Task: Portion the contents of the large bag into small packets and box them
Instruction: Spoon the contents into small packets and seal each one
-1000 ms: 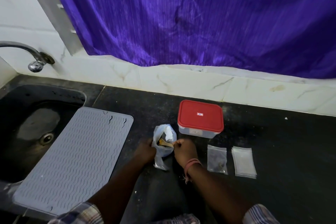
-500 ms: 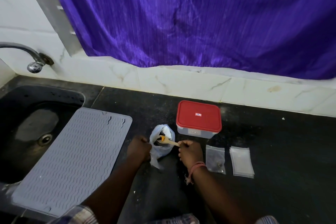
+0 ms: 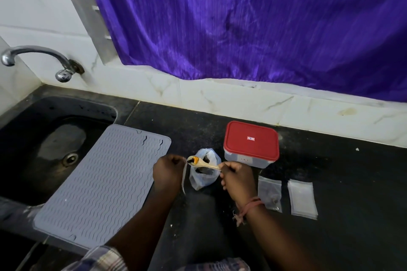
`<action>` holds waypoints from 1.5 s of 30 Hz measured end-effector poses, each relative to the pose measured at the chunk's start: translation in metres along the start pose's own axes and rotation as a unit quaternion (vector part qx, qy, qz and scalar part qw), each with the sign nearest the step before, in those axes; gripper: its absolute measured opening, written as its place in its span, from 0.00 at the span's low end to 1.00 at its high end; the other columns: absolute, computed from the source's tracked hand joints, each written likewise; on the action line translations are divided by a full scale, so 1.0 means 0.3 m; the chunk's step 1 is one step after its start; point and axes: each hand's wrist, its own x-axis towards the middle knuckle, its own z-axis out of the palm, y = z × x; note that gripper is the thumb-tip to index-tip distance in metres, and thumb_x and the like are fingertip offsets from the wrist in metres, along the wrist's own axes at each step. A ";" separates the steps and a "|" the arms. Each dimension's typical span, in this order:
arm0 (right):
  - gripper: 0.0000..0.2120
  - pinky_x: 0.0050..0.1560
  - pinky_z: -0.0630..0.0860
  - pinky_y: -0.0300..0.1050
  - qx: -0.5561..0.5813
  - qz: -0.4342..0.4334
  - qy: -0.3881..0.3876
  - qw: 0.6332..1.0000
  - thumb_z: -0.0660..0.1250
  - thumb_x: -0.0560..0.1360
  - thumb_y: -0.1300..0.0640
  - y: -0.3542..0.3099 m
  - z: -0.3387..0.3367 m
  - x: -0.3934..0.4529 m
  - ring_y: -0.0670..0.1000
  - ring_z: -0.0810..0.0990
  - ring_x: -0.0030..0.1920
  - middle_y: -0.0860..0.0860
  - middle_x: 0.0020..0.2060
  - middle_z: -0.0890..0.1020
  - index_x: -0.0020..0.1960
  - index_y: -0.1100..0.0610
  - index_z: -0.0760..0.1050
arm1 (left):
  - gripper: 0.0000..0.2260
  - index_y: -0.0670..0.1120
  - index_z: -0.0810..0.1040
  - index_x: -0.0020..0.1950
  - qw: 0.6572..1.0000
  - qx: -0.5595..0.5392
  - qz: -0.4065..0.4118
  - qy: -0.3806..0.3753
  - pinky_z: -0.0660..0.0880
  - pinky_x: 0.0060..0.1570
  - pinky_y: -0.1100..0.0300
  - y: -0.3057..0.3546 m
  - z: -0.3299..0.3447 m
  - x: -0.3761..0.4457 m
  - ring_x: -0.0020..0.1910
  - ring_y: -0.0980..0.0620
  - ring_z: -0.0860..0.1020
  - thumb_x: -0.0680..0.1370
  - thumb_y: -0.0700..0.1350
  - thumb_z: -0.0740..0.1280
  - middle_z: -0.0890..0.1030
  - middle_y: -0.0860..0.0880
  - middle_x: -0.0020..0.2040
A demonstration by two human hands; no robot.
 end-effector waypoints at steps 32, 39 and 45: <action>0.14 0.40 0.79 0.45 -0.437 -0.416 -0.052 0.795 0.72 0.72 0.57 0.037 0.054 -0.051 0.48 0.79 0.43 0.49 0.48 0.79 0.57 0.53 0.79 | 0.07 0.49 0.86 0.52 0.960 -0.259 -0.065 -0.084 0.82 0.51 0.53 -0.006 0.032 -0.032 0.46 0.53 0.86 0.80 0.41 0.68 0.87 0.50 0.45; 0.07 0.47 0.76 0.36 -0.238 -0.331 0.040 0.912 0.65 0.80 0.59 -0.014 0.014 -0.052 0.43 0.78 0.45 0.47 0.46 0.79 0.52 0.53 0.82 | 0.08 0.53 0.84 0.50 0.965 -0.231 -0.101 -0.072 0.83 0.51 0.51 -0.028 0.034 -0.013 0.45 0.52 0.85 0.80 0.43 0.66 0.86 0.50 0.47; 0.06 0.48 0.76 0.39 -0.111 -0.255 0.124 0.952 0.70 0.77 0.62 0.021 -0.009 0.004 0.42 0.80 0.44 0.46 0.42 0.83 0.48 0.54 0.84 | 0.06 0.48 0.82 0.48 0.933 -0.302 -0.182 -0.068 0.80 0.57 0.48 -0.040 0.029 0.018 0.48 0.47 0.83 0.82 0.42 0.66 0.84 0.45 0.49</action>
